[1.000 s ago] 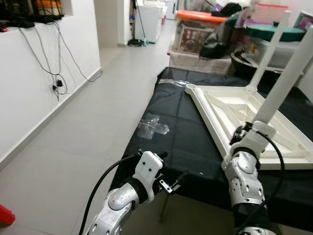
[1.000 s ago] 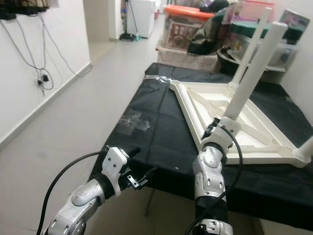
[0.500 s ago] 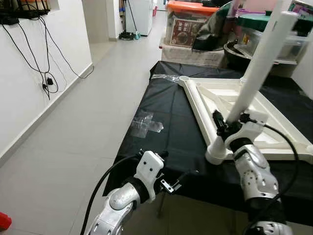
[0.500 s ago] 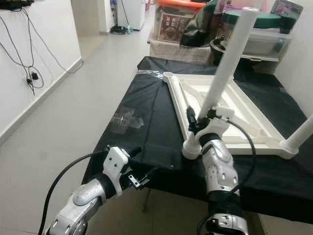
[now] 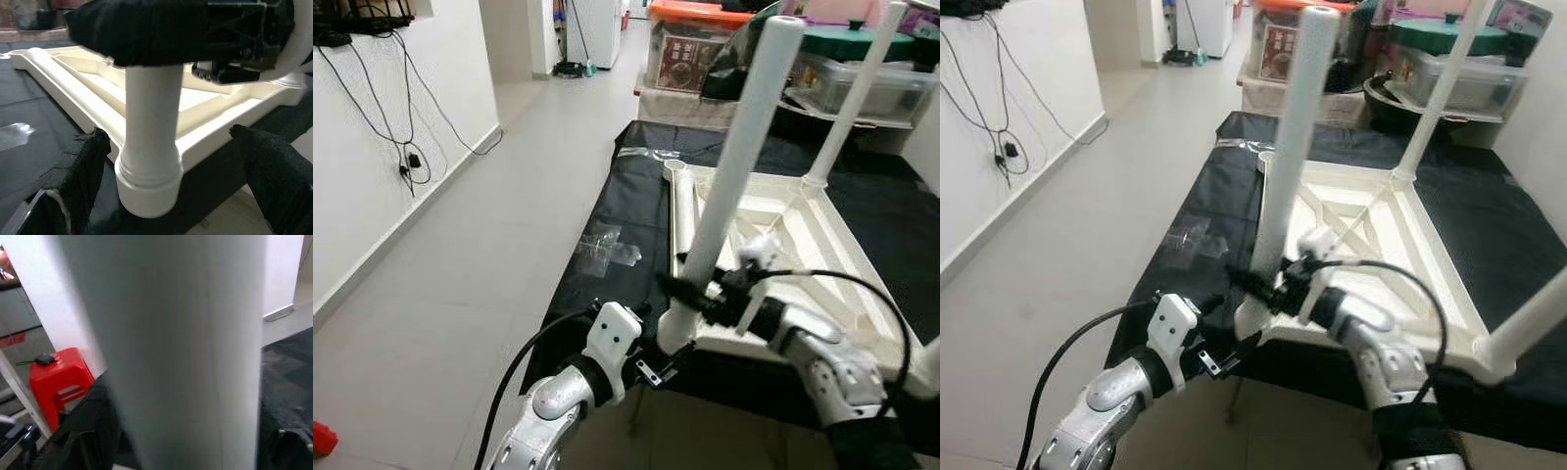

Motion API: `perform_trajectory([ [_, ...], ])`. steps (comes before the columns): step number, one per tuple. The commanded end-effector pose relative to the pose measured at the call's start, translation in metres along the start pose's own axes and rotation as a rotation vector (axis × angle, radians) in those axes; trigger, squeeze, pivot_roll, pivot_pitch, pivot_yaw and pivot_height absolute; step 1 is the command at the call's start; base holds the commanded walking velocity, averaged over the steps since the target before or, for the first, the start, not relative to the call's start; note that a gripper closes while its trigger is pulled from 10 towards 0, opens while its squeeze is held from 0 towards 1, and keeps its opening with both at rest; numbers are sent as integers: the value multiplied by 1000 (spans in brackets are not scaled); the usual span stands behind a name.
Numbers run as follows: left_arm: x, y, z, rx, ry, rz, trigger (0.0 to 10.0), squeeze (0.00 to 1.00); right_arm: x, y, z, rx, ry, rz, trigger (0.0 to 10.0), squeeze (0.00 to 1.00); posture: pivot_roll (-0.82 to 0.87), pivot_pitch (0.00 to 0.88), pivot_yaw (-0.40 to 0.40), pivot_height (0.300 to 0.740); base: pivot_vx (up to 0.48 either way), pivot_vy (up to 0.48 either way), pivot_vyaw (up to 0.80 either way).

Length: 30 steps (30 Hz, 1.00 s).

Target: Building children table

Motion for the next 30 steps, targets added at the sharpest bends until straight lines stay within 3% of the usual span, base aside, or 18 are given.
perform_trajectory([
  [1,-1,0,0,-3,11,-6,10000,0,-4,-6,-5,-58,23,1,1608,0,152,0,-110,740,0,0,0],
  [2,-1,0,0,-3,11,-6,10000,0,-4,-6,-5,-58,23,1,1608,0,152,0,-110,740,0,0,0],
  [3,-1,0,1,-4,11,-6,10000,0,-6,-15,-7,-143,33,15,0,0,152,0,-110,740,0,0,0],
  [4,-1,-1,1,-5,12,-7,10000,0,-7,-27,-7,-253,30,17,0,0,152,0,-110,740,0,0,0],
  [5,-1,-1,1,-5,12,-7,10000,0,-7,-27,-7,-253,30,17,0,0,152,0,-110,740,0,0,0],
  [8,-2,-1,1,-6,14,-6,10000,0,-6,-50,-1,-480,22,-4,0,0,150,0,-107,740,0,0,0],
  [9,-2,-1,1,-6,14,-6,10000,0,-6,-50,-1,-480,22,-4,0,0,150,0,-107,740,0,0,0],
  [12,-3,-1,2,-6,16,-7,10000,0,-5,-68,9,-713,23,-24,0,0,150,0,-110,740,0,0,0],
  [14,-3,-1,2,-6,16,-7,10000,0,-5,-68,9,-713,23,-24,0,0,150,0,-110,740,0,0,0],
  [16,-3,-1,2,-7,16,-8,10000,0,-10,-78,22,-969,61,-28,0,0,149,0,-106,740,0,0,0],
  [18,-3,-1,2,-7,16,-8,10000,0,-10,-78,22,-969,61,-28,0,0,149,0,-106,740,0,0,0],
  [21,-3,-1,2,-9,18,-9,10000,0,-19,-73,48,-1352,161,0,0,0,147,0,-104,740,0,0,0],
  [30,-2,-1,1,-9,16,-10,10000,0,-25,-59,55,-1564,214,-16,0,0,147,0,-103,740,0,0,0],
])
Point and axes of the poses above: a point about 5 cm out from each wrist's last joint towards the gripper, its own z axis pointing back from the gripper into the wrist, its own x axis along the axis of the wrist's last joint, y = z × x, the point moved 2 cm from there along -z, pointing out of the wrist towards the gripper, and after that the axes turned 12 degrees about z, right-handed, at the moved point
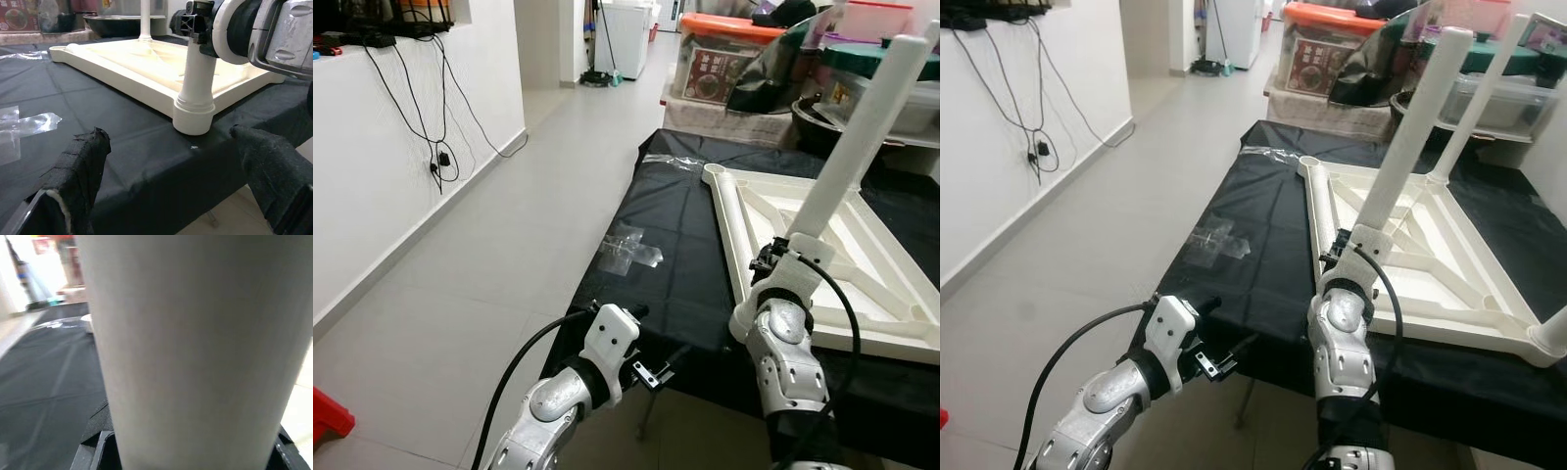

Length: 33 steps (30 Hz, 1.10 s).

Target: Building children table

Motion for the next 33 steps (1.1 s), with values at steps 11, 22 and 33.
perform_trajectory([
  [11,0,-1,-2,-9,6,-5,10000,0,-3,26,7,241,-60,-51,10000,855,141,0,-100,740,0,0,0],
  [22,0,-1,-3,-7,3,-6,10000,0,9,23,8,793,-125,-89,10000,0,143,0,-104,740,0,0,0],
  [33,1,-1,-3,-7,1,-9,10000,0,10,26,40,1362,-145,45,10000,0,147,0,-107,740,0,0,0],
])
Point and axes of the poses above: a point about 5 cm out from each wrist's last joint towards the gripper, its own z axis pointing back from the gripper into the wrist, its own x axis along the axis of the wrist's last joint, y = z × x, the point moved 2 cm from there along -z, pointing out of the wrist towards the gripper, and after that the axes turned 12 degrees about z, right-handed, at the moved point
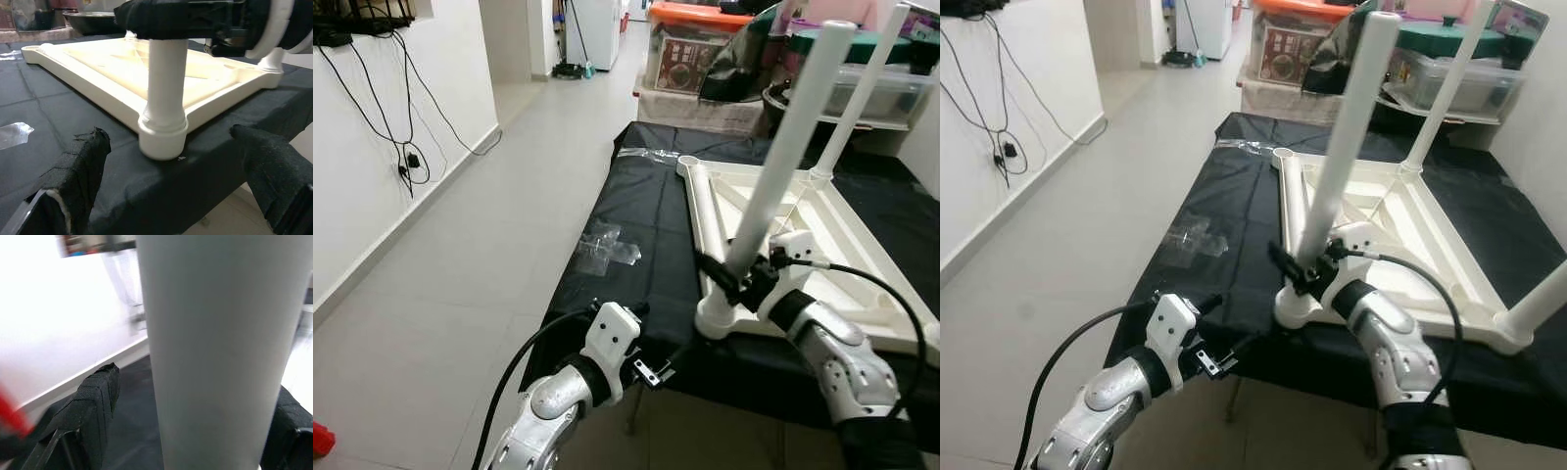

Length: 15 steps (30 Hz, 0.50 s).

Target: Building children table

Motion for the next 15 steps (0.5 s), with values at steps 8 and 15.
perform_trajectory([
  [8,-1,-1,0,-5,7,-6,10000,0,1,28,-12,277,-21,-23,10000,0,157,0,-108,740,0,0,0],
  [15,-2,-1,0,-4,9,-3,10000,0,-1,33,-15,283,-36,-72,0,0,157,0,-108,740,0,0,0],
])
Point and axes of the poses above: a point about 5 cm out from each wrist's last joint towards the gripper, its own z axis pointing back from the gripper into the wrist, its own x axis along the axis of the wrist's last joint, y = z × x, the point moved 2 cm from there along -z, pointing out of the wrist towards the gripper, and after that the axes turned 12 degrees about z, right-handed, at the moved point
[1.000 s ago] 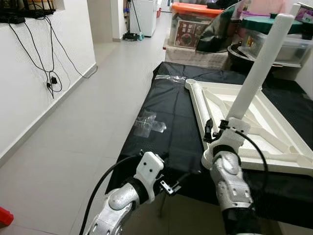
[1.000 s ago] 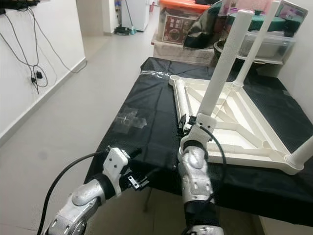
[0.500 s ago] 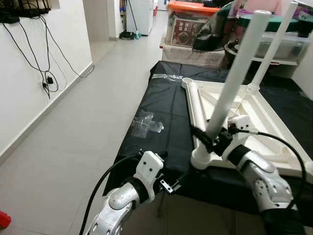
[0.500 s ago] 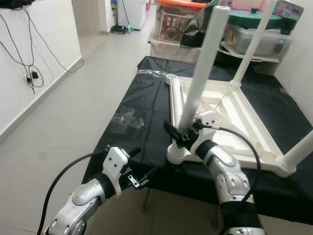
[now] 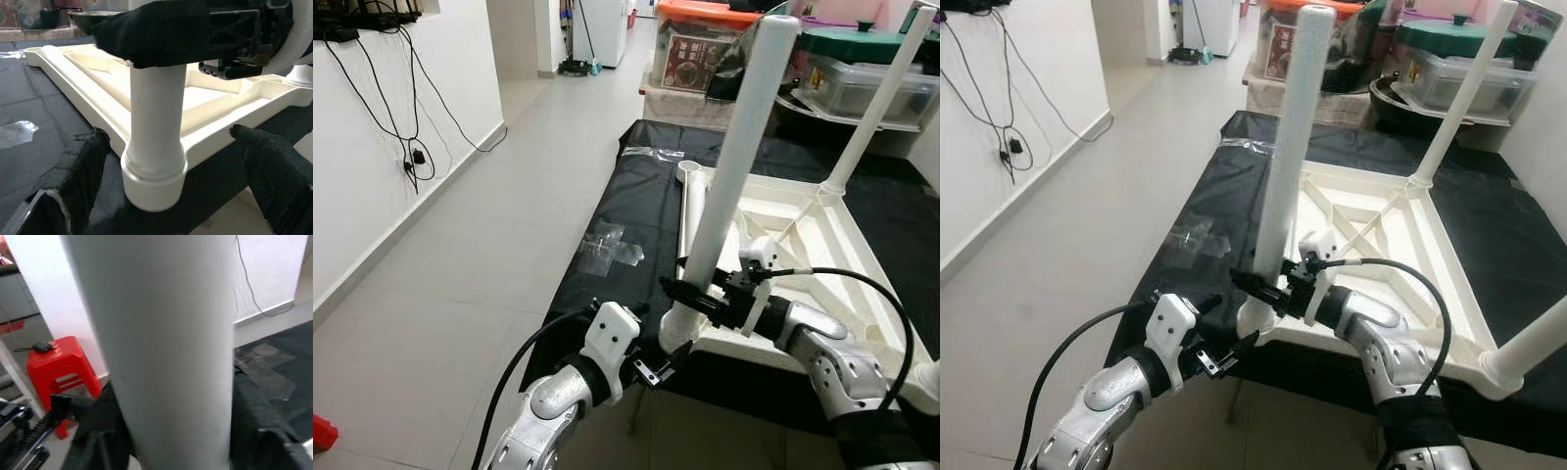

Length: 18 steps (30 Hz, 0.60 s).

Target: Building children table

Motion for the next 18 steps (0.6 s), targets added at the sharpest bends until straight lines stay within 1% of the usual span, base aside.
perform_trajectory([
  [1,-2,-1,0,-4,9,-3,10000,0,-3,6,-7,4,-13,-18,0,0,155,0,-110,740,0,0,0],
  [2,-2,-1,0,-5,9,-3,10000,0,-5,6,-7,-9,-12,-14,0,0,155,0,-110,740,0,0,0],
  [3,-2,-1,0,-5,9,-3,10000,0,-8,-1,-8,-100,-2,-7,0,0,155,0,-110,740,0,0,0],
  [4,-2,-2,0,-5,10,-3,10000,0,-10,-12,-8,-222,15,4,0,0,156,0,-112,740,0,0,0],
  [6,-2,-2,0,-5,10,-3,10000,0,-10,-12,-8,-222,15,4,0,0,156,0,-112,740,0,0,0],
  [7,-2,-2,0,-5,10,-4,10000,0,-13,-31,-5,-417,40,0,0,0,158,0,-112,740,0,0,0],
  [8,-2,-2,0,-5,10,-5,10000,0,-14,-42,-1,-546,58,-7,0,0,158,0,-112,740,0,0,0],
  [9,-2,-2,0,-5,10,-5,10000,0,-16,-58,11,-748,88,-6,0,0,156,0,-113,740,0,0,0],
  [11,-2,-2,0,-5,10,-5,10000,0,-16,-58,11,-748,88,-6,0,0,156,0,-113,740,0,0,0],
  [12,-2,-2,0,-5,11,-5,10000,0,-18,-66,20,-875,106,-6,0,0,152,0,-110,740,0,0,0],
  [14,-2,-2,0,-5,11,-5,10000,0,-18,-66,20,-875,106,-6,0,0,152,0,-110,740,0,0,0],
  [15,-3,-2,-1,-7,12,-6,10000,0,-21,-76,41,-1116,140,-25,0,0,148,0,-109,740,0,0,0],
  [16,-3,-2,-1,-7,12,-6,10000,0,-21,-76,41,-1116,140,-25,0,0,148,0,-109,740,0,0,0],
  [17,-3,-2,-1,-9,13,-7,10000,0,-26,-79,60,-1314,166,-63,0,0,148,0,-109,740,0,0,0],
  [18,-3,-2,-1,-10,13,-8,10000,0,-31,-75,72,-1460,182,-116,0,0,151,0,-109,740,0,0,0],
])
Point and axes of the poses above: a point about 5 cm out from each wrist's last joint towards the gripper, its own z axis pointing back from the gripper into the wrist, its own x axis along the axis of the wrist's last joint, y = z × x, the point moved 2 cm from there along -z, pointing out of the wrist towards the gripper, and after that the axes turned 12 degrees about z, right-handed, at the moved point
